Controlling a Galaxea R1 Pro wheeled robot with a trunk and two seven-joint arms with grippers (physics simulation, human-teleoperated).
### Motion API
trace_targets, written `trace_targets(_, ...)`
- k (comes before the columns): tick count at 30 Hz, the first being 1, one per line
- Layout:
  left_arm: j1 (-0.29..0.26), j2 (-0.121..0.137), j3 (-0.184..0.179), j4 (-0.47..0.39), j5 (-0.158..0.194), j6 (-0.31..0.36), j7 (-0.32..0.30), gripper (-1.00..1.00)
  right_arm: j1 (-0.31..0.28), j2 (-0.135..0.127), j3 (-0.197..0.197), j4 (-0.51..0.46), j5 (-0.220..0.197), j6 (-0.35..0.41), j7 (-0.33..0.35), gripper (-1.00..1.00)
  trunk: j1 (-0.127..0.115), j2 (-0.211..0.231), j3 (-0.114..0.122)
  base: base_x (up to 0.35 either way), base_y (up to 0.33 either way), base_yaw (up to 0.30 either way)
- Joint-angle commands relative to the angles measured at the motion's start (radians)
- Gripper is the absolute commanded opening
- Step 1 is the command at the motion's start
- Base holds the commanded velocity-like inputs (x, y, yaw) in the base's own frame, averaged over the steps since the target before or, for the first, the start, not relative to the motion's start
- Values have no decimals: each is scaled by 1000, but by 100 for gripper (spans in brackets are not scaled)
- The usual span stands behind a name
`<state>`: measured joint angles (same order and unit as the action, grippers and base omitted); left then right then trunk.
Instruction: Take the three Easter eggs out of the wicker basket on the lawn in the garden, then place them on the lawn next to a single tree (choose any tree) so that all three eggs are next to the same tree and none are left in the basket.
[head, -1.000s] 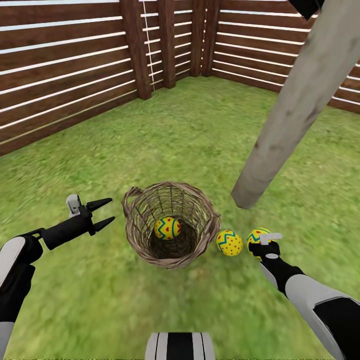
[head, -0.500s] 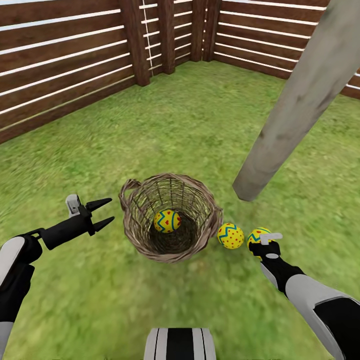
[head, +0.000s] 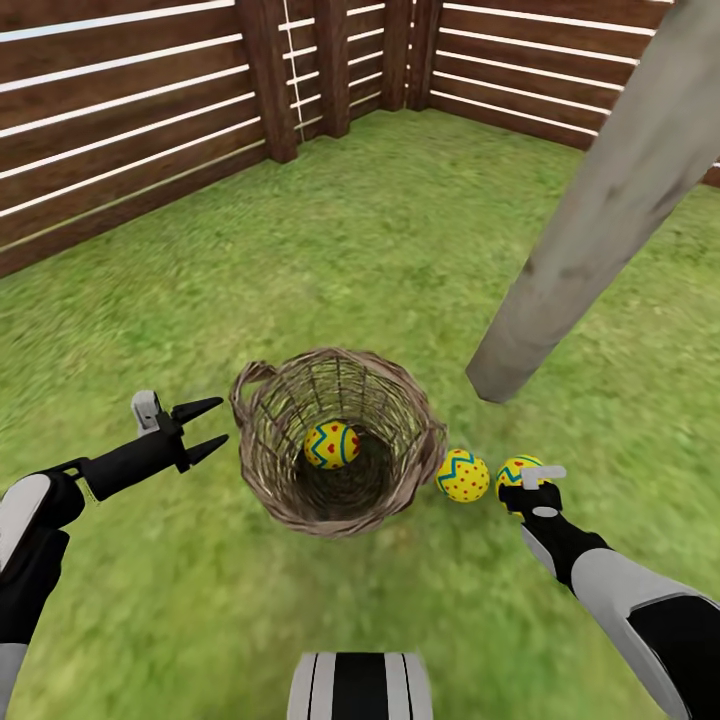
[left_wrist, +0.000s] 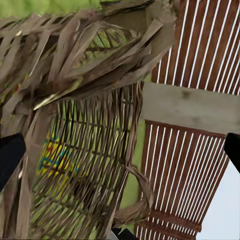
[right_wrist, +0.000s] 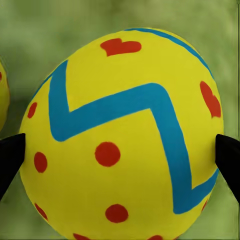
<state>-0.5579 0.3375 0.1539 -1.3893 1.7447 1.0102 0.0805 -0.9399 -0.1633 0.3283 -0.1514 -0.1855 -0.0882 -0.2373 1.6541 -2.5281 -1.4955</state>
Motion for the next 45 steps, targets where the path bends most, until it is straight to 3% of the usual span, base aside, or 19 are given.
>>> trace_targets(1,0,-1,1,-1,9,4,8,100,0,0,9,-1,-11,-4,-3,-100,0,0,-1,309,-73,0)
trace_targets(7,0,-6,0,-7,10,5,8,100,0,1,14,-2,-9,-4,-4,-100,0,0,-1,89,-13,0)
trace_targets(17,2,1,1,-12,12,8,7,100,0,1,14,-2,-8,-4,-3,-100,4,-2,-28,0,0,0)
trace_targets(30,3,2,1,-11,12,8,7,100,0,2,11,-1,-11,2,-1,-100,4,-2,-28,0,0,0)
trace_targets(31,3,2,1,-11,12,8,7,100,0,2,12,-1,-10,2,-2,100,4,-2,-28,0,0,0)
trace_targets(41,3,1,1,-11,12,8,7,100,0,1,12,-1,-9,2,1,100,4,-2,-28,0,0,0)
trace_targets(45,3,2,1,-11,12,8,7,100,0,1,12,-1,-9,1,1,100,2,-1,-12,0,0,0)
